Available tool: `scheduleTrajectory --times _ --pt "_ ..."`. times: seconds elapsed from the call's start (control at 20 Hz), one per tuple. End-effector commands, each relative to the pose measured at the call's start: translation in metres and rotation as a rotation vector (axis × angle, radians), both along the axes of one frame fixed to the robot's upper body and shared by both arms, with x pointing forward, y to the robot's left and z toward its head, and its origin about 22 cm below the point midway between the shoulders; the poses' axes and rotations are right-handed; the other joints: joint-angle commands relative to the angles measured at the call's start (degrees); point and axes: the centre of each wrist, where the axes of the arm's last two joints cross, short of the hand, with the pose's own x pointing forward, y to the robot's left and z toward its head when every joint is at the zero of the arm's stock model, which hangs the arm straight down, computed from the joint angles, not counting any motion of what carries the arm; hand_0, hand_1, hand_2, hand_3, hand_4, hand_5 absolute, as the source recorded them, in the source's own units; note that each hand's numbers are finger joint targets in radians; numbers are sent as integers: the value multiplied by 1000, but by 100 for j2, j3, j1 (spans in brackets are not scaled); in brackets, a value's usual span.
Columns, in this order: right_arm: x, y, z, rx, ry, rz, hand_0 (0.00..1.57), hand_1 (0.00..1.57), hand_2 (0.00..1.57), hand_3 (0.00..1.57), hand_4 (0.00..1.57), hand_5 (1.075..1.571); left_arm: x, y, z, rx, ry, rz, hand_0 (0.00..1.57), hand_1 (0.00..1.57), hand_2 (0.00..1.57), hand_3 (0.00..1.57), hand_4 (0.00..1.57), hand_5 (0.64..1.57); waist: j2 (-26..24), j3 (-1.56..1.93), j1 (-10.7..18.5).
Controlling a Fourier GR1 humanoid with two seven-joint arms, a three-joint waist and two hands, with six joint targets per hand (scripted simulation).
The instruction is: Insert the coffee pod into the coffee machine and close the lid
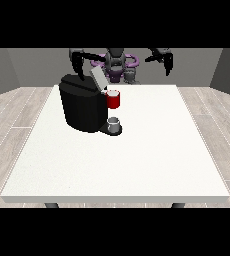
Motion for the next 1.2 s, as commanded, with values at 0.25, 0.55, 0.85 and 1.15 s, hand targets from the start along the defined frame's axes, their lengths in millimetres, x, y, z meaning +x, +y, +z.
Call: scheduleTrajectory --times 0.25,0.55,0.85,1.15 --pt "17 4 12 -37 -90 84 0 0 0 0 0 1571 -11 9 35 21 -120 29 0 0 0 0 356 1571 691 0 -69" --pt "19 31 9 -34 -86 133 0 0 0 0 79 1571 -30 33 28 22 -104 75 0 0 0 0 376 1571 611 -1 -216" --pt "37 42 52 -101 -123 171 0 0 0 0 200 1571 -38 27 20 37 -96 84 0 0 0 0 312 1571 755 -2 -191" --pt "47 62 81 -163 -261 225 0 0 0 0 103 1571 -26 22 37 55 -134 94 0 0 0 0 346 1571 1135 -1 -23"
